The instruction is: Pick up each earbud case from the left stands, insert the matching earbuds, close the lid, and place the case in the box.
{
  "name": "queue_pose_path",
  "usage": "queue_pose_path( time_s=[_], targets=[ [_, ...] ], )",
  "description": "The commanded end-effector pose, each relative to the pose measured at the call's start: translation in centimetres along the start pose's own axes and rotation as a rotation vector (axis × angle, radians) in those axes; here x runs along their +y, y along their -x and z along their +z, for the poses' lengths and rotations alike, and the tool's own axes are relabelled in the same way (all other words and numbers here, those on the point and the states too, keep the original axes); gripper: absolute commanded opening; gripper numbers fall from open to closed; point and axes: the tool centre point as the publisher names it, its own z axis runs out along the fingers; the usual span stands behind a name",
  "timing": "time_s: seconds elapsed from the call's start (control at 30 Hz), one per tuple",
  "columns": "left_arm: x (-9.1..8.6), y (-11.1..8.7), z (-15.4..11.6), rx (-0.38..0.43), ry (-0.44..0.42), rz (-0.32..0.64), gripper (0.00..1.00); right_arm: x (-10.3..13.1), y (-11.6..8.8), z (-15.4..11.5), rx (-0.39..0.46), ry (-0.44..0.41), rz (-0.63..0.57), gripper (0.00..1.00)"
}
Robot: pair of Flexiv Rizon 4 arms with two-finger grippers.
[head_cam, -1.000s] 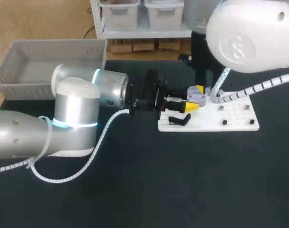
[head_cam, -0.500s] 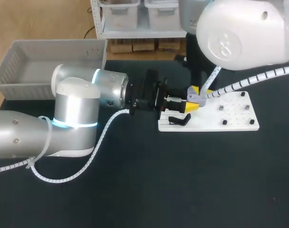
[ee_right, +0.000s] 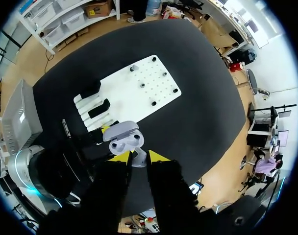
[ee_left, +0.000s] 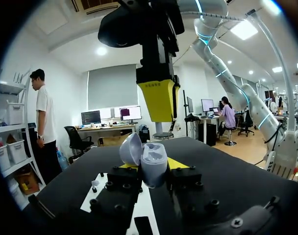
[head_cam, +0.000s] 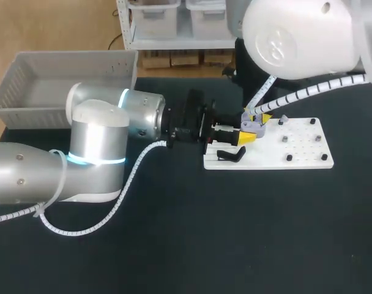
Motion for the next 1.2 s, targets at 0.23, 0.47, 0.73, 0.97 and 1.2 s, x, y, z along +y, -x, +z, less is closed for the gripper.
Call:
queue_pose_path(
  time_s=[0.23,0.47,0.73,0.97,1.2],
  targets=[
    [-0.2,-0.1,0.0,-0.002,0.006,0.003,0.00,0.7,-0.1,0.3,0.006,-0.033,0.001,0.00],
    [-0.2,-0.1,0.0,-0.002,0.006,0.003,0.00,0.3,0.1,0.8,0.005,-0.049,0.009,0.00],
    [-0.2,-0.1,0.0,-0.002,0.006,0.003,0.00,0.1,0.3,1.0,0.003,-0.053,0.015,0.00],
    [-0.2,-0.1,0.0,-0.002,0.006,0.003,0.00,0.2,0.5,1.3,0.009,-0.057,0.013,0.00],
    [-0.2,-0.1,0.0,-0.002,0.006,0.003,0.00,0.2,0.7,1.4,0.002,-0.055,0.015,0.00]
  ],
)
